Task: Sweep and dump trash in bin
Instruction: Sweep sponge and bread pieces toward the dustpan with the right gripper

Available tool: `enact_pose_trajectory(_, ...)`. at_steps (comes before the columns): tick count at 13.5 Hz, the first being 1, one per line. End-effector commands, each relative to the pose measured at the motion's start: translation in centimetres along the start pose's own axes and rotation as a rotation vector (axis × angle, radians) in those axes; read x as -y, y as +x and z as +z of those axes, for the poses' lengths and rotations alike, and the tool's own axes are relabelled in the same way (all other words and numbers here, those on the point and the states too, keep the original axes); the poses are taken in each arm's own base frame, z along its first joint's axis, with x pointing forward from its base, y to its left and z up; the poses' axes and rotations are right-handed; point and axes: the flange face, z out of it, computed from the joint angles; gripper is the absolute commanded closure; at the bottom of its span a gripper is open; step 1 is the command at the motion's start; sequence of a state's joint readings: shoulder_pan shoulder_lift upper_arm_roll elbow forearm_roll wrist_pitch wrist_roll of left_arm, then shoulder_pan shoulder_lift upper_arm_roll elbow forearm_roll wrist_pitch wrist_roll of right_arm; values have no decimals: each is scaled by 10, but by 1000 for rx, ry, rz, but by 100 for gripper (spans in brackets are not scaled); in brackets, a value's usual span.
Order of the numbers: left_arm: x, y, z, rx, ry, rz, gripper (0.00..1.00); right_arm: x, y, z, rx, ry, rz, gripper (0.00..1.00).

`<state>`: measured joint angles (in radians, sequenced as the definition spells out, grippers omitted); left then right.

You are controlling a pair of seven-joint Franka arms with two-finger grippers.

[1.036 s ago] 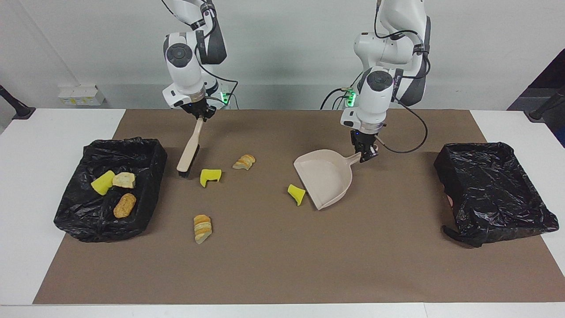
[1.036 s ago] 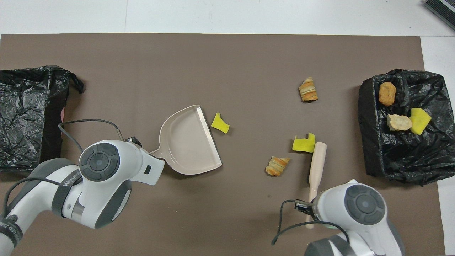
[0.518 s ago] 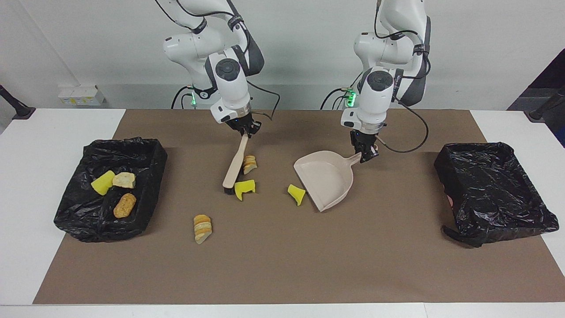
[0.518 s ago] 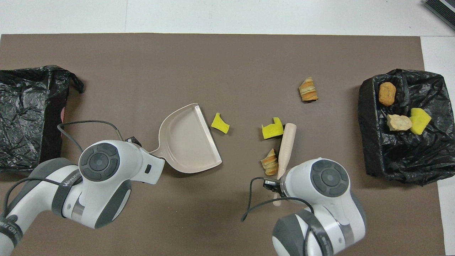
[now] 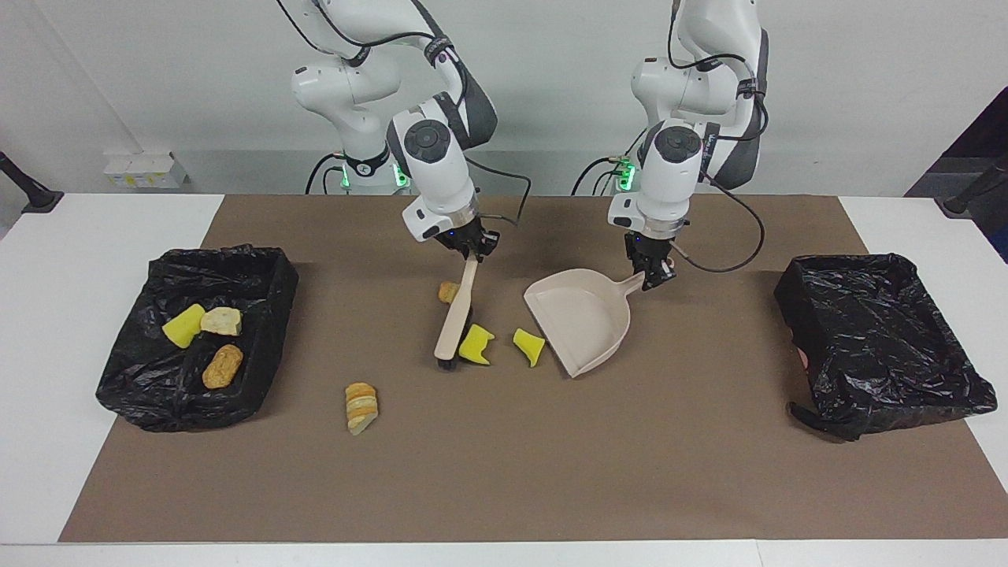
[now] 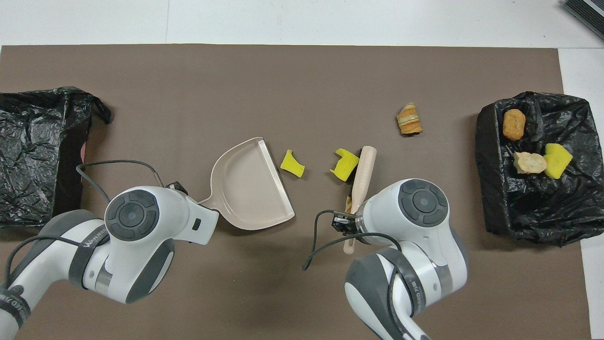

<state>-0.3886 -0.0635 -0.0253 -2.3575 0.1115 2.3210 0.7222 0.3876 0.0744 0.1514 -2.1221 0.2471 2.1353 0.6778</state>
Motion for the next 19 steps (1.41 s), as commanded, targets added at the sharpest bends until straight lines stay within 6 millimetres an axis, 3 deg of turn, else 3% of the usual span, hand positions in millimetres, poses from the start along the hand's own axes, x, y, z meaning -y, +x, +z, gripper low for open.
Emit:
enact_pose_trajectory(1,-3,-2,3,-13,-2,-20,100,37,-4,11,41,28,-38,100)
enact_pose_trajectory(4,-4,-1,3,-12,-3,-40,100,77,-27,17,47,36,-130,100)
enact_pose_trajectory(8,-5,-1,3,-10,-5,-42,100,95,-65,20,68,26,-264,100)
enact_pose_trajectory(10,-3,-2,3,-14,-1,-45,100,108,-88,14,60,33,-309,100)
enact_pose_trajectory(11,-3,-2,3,-14,-1,-45,100,108,-90,7,52,40,-313,100)
enact_pose_trajectory(13,-3,-2,3,-12,-3,-45,100,96,-94,-9,46,41,-327,100)
enact_pose_trajectory(19,-7,1,2,-11,-4,-31,100,0,-94,-29,39,2,-190,100)
